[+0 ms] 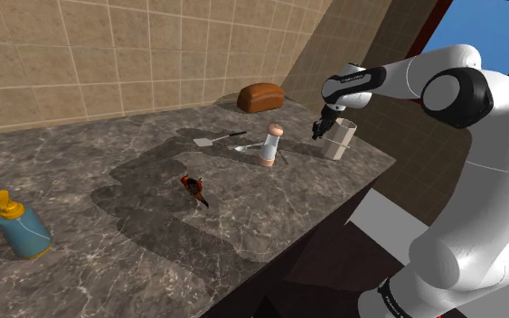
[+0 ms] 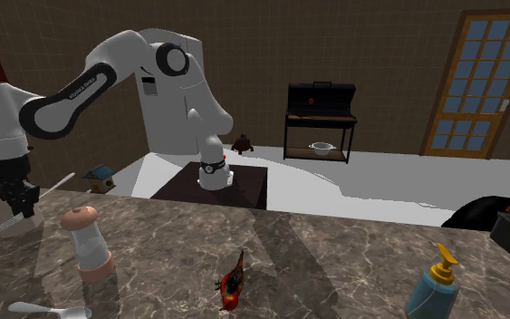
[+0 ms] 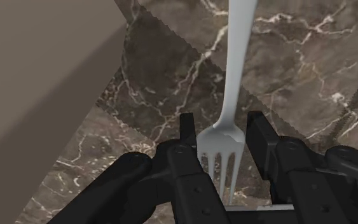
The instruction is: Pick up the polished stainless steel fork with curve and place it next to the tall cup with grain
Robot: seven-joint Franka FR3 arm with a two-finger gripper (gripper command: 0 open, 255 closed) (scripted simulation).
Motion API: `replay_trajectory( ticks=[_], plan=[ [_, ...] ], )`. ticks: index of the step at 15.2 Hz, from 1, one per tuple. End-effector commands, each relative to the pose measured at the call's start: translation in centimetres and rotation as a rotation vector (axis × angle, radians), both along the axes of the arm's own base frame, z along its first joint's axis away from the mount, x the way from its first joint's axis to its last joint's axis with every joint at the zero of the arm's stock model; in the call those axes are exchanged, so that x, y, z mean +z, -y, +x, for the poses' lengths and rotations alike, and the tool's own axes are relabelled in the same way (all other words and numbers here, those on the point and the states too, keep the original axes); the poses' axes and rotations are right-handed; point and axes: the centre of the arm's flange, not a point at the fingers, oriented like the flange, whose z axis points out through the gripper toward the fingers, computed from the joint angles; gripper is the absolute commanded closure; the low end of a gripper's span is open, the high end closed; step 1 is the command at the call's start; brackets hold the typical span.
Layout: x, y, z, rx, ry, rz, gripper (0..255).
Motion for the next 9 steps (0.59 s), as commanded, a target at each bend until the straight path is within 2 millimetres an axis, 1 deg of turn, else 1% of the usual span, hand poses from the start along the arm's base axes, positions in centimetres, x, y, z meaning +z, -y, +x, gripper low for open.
replay_trajectory(
  ticks=[1,9],
  plan=[
    [-1.1,0.0,0.0,0.0,0.0,0.0,255],
    [-5.3,0.0,0.0,0.0,0.0,0.0,255]
  ],
)
